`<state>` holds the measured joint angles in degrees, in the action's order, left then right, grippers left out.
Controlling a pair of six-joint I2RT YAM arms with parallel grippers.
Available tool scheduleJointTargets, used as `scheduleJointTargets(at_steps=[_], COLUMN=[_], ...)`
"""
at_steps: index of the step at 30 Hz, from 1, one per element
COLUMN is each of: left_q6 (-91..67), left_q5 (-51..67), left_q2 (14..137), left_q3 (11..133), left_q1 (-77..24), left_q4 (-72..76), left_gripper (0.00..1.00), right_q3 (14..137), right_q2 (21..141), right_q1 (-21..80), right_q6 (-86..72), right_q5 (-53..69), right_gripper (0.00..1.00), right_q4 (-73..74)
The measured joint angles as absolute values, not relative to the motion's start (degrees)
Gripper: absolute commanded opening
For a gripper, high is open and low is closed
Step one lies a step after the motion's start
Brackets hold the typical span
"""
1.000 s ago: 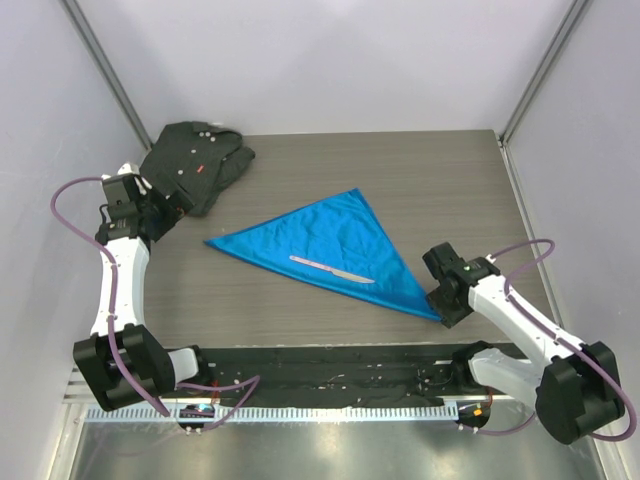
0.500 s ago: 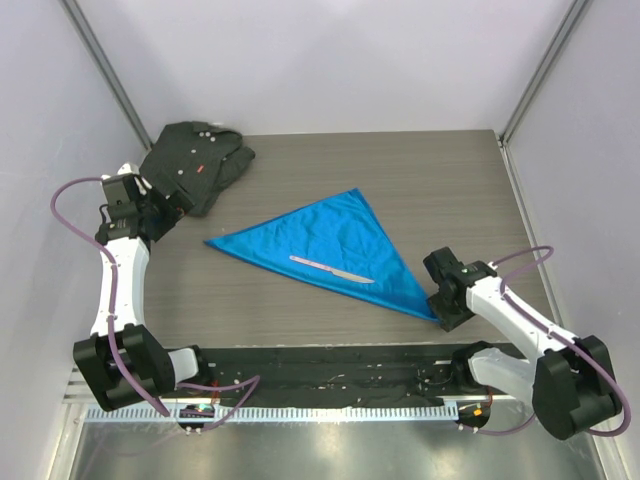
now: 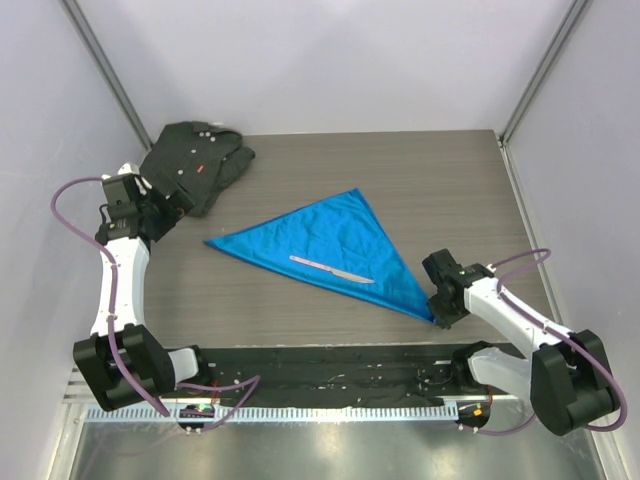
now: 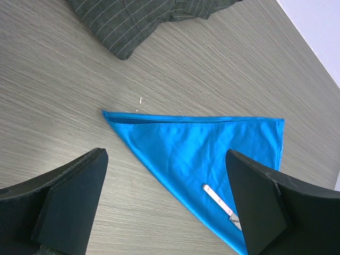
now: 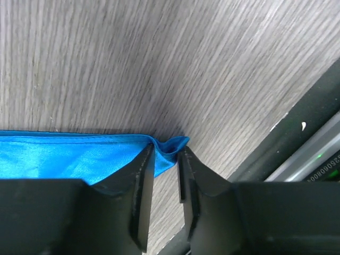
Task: Fold the napkin, place the utensils inside, and roll it up
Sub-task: Fold the napkin
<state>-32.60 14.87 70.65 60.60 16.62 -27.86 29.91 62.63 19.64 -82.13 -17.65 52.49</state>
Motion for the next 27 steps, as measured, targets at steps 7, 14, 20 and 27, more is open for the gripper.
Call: scheduleJointTargets(at_steps=[7,14,20,27], left_q6=[-32.6,-32.62,-32.62,-32.64], left_q5=[15.03,15.46,15.66,15.66], left_q2=[70.65,70.65,70.65,70.65], left_q3=[60.6,60.6,60.6,60.6], left_q1=[16.62,16.62,16.62,16.62], left_q4=[-27.86,-27.86,-27.83,-27.81], left_gripper=[1.0,1.0,1.0,1.0], right_q3=[29.43,29.39,31.77,38.98], right_q2=[61.98,61.47,61.95,67.16], right_q1=[19.64,19.64,19.64,23.33], right_q6=[-82.7,-81.19,-74.98,-66.52], right_q5=[-17.63,-17.87,-19.35,-20.27], right_gripper=[0.04,0.01,0.01,0.01], right_q4=[51.0,50.78,50.61,46.22])
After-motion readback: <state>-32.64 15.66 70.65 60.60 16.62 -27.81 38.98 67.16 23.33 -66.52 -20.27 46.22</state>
